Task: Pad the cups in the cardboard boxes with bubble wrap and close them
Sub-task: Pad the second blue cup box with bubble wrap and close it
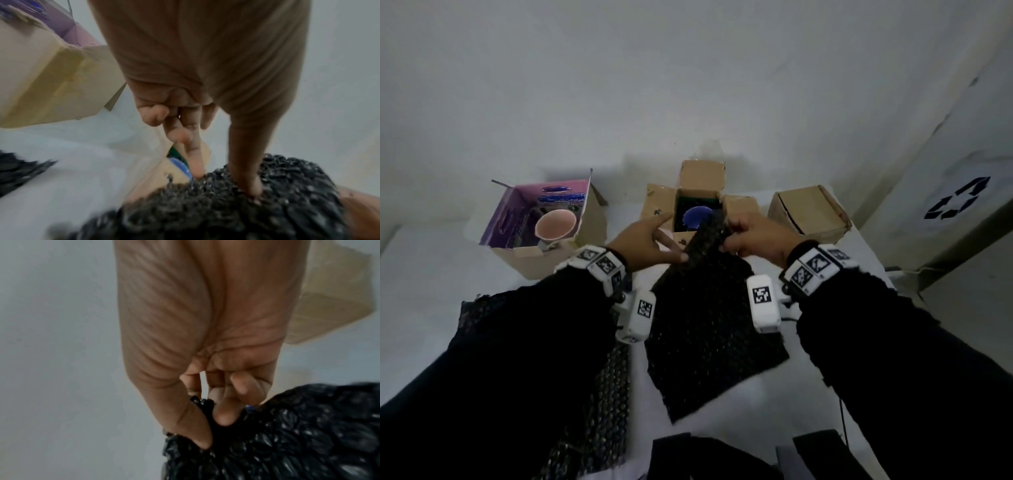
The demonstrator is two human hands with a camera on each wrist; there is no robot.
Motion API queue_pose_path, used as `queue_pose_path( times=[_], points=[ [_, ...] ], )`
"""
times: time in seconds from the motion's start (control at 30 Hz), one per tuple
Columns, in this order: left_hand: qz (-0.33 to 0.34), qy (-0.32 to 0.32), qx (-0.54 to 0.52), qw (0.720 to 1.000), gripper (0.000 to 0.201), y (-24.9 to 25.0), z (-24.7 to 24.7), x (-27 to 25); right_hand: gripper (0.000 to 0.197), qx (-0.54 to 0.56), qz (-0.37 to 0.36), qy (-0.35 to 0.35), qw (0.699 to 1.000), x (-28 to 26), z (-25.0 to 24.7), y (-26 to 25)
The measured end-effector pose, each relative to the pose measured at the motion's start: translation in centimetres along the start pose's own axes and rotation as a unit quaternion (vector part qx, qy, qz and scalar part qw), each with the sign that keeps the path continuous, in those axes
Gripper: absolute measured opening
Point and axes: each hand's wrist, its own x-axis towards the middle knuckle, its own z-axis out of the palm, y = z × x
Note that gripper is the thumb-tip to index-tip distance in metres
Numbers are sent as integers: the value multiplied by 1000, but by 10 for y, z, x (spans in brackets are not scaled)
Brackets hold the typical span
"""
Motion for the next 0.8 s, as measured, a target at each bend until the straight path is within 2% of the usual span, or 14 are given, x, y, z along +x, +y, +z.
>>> queue_pose_path(
  times=[0.07, 0.1, 0.17, 0.23, 0.33, 0.4, 0.47, 0.53, 0.6, 0.67, 0.7, 0.73, 0.8],
  points=[
    [27, 28, -9, 999, 80, 19, -17, 3, 35, 20, -20, 20, 999, 4, -12, -19],
    [26, 40, -18, 999, 68, 27, -25, 5, 27, 31, -34, 25, 999, 5, -18, -30],
    [6, 50, -49, 998, 53, 41, -35, 7, 25, 47, -59, 30, 997, 8, -28, -50],
    [-25, 56, -77, 995, 56, 49, -40, 9, 26, 58, -87, 40, 994, 11, -36, -68],
    [-88, 41, -145, 985, 74, 48, -43, 14, 28, 97, -122, 47, 987, 17, -43, -89],
    [-128, 12, -215, 968, 74, 44, -44, 20, 34, 136, -136, 51, 980, 21, -47, -98],
    [-137, -26, -320, 937, 75, 41, -46, 30, 37, 171, -143, 44, 974, 25, -52, -104],
    [-139, -66, -410, 899, 61, 45, -50, 33, 37, 203, -125, 22, 971, 29, -59, -110],
    [-130, -62, -407, 902, 47, 49, -55, 36, 32, 210, -98, 16, 973, 34, -67, -111],
    [-66, 23, -338, 938, 35, 47, -66, 49, 22, 149, -88, 63, 983, 43, -76, -114],
    [-29, 89, -295, 951, 26, 45, -74, 58, 19, 111, -93, 103, 984, 49, -80, -115],
    [0, 159, -243, 957, 21, 44, -82, 67, 18, 87, -107, 145, 980, 55, -83, -115],
    [53, 283, -170, 942, 16, 45, -97, 82, 21, 87, -155, 235, 956, 68, -88, -115]
  ],
)
